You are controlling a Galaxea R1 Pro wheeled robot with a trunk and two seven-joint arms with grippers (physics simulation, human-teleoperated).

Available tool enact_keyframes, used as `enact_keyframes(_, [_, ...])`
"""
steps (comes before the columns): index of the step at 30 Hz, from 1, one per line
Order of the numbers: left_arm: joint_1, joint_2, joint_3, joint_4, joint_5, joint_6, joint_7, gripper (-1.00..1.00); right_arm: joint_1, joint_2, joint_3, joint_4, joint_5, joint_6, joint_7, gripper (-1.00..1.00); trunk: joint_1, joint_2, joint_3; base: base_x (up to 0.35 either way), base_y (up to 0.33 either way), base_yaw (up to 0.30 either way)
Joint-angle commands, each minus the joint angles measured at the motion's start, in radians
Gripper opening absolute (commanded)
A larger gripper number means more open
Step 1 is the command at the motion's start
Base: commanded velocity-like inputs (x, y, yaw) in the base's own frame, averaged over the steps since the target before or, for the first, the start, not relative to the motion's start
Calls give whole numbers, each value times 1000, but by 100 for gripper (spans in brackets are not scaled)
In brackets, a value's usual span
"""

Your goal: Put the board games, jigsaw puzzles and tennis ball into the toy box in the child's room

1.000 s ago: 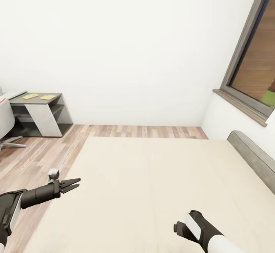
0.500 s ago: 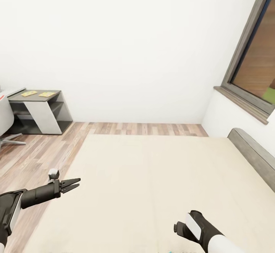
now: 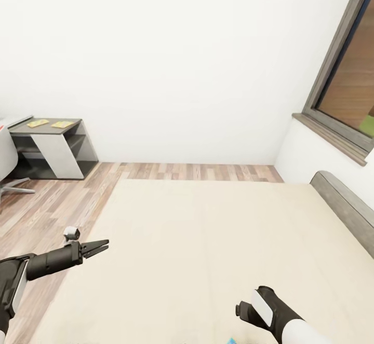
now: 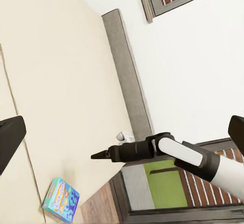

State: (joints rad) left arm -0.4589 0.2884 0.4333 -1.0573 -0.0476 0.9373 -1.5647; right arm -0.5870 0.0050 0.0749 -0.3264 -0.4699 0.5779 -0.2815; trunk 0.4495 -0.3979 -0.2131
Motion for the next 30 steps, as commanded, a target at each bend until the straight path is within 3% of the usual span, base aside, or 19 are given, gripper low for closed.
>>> enact_keyframes(1, [0, 0, -2, -8, -5, 11, -6, 100, -1, 0, 8, -2, -10, 4, -8, 100, 1, -2, -4, 0, 0, 0])
enact_keyframes(9, [3, -1, -23, -41, -6, 11, -6, 100, 0, 1, 8, -2, -10, 4, -8, 100, 1, -2, -16, 0, 0, 0])
enact_keyframes(30, [3, -1, -28, -46, -6, 11, -6, 100, 0, 1, 8, -2, -10, 53, -9, 100, 1, -2, -50, 0, 0, 0])
